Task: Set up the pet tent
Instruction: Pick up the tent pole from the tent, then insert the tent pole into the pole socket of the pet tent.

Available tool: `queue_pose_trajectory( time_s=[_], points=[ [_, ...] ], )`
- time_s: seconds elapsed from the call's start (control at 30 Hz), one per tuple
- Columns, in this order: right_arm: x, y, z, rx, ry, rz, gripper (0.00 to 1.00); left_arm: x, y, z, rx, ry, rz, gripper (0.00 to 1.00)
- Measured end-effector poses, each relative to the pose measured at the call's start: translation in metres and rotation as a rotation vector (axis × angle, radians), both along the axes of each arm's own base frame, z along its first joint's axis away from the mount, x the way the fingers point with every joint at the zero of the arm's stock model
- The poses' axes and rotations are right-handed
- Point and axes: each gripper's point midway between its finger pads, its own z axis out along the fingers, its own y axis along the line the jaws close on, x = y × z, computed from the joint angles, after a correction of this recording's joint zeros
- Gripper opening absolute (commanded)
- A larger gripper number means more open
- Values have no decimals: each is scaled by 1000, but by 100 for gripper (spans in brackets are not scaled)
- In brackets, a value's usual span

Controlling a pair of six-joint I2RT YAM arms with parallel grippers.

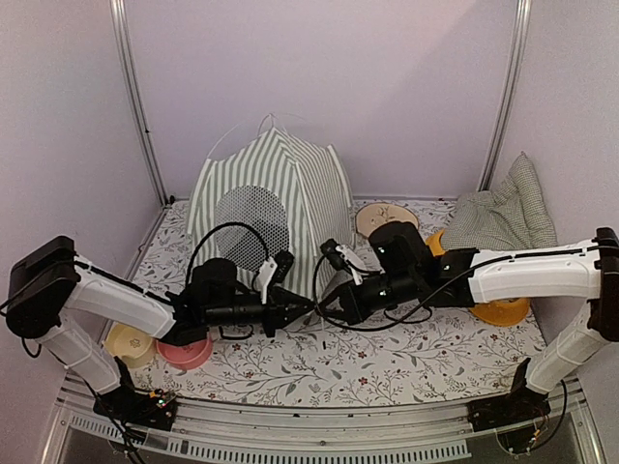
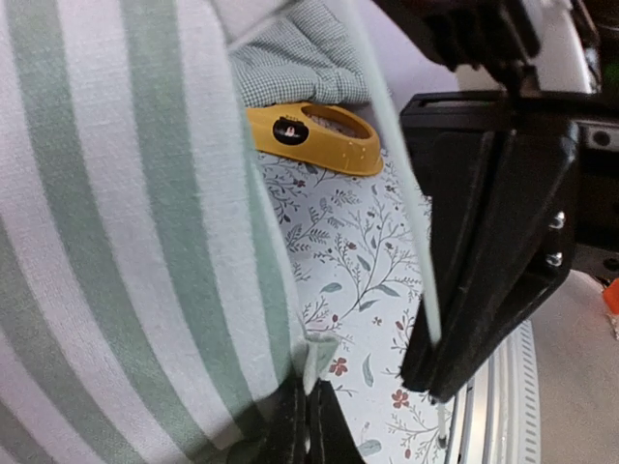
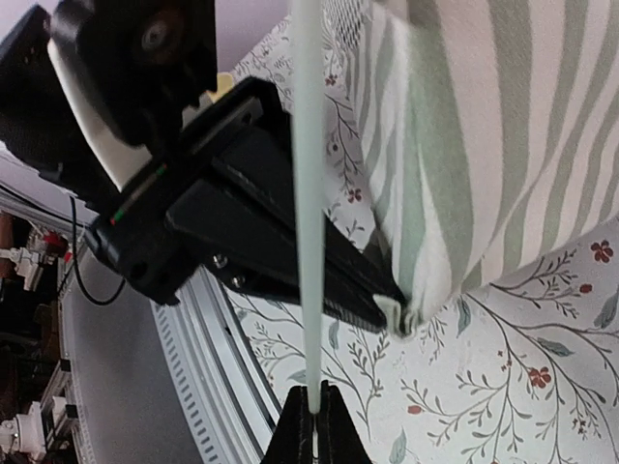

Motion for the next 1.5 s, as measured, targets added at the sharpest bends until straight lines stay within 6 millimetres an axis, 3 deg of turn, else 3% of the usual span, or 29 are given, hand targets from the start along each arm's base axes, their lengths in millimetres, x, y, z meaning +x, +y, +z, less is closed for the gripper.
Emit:
queue_pose_trajectory(
  time_s=[0.2,0.53,0.83,1.17,1.5],
  points=[
    [13,23,32,140,5,-25,0,-11,2,24,-26,-98,87,0],
    [37,31,68,266,25,-61,0,-5,38,48,-58,-177,299,0],
    [42,40,77,328,56,-54,0,-11,47,48,-24,-242,391,0],
    [55,50,88,372,61,-62,0,-13,43,42,37,-298,459,0],
    [66,47,91,381,61,-69,0,-17,50,43,33,-306,489,0]
  ],
)
